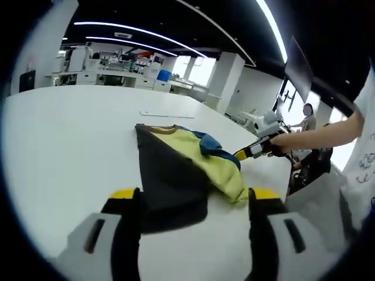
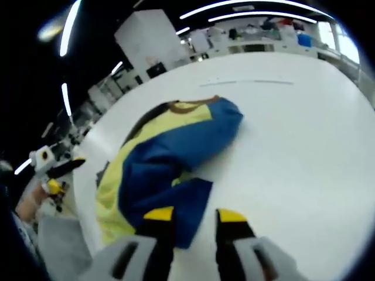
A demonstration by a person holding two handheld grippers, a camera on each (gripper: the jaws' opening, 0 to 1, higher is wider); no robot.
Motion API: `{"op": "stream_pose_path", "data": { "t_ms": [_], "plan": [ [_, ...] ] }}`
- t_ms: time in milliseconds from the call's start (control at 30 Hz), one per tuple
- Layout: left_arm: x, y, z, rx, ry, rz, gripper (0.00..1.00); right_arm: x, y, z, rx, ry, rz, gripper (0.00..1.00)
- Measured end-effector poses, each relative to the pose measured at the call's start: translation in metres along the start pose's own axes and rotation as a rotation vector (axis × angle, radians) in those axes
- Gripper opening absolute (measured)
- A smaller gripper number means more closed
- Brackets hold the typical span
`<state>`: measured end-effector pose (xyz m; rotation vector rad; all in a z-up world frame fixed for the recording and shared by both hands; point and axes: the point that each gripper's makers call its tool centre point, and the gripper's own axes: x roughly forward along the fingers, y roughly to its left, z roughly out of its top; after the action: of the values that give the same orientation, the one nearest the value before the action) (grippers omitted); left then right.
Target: Fold the garment on the visible template until the final outline fits inside the template.
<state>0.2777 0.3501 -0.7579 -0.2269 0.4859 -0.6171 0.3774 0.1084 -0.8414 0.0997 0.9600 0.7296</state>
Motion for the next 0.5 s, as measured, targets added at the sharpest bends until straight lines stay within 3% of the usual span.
{"op": "stream_pose_path", "data": {
  "t_ms": [200, 267, 333, 500],
  "plan": [
    [0.001, -0.003, -0.001, -0.011, -0.005, -0.001, 0.71, 0.004, 0.004, -0.004, -0.006, 0.012, -0.012, 0.07],
    [0.001, -0.003, -0.002, -0.013, -0.004, -0.002, 0.71, 0.003, 0.002, -0.006, -0.056, 0.023, -0.051, 0.00],
    [0.002, -0.004, -0.003, -0.017, -0.005, -0.004, 0.71, 0.001, -0.006, -0.006, -0.098, 0.023, -0.071, 0.00],
    [0.004, -0.007, -0.006, -0.024, -0.001, -0.009, 0.71, 0.005, 0.002, -0.007, -0.196, 0.047, -0.097, 0.00]
  ]
}}
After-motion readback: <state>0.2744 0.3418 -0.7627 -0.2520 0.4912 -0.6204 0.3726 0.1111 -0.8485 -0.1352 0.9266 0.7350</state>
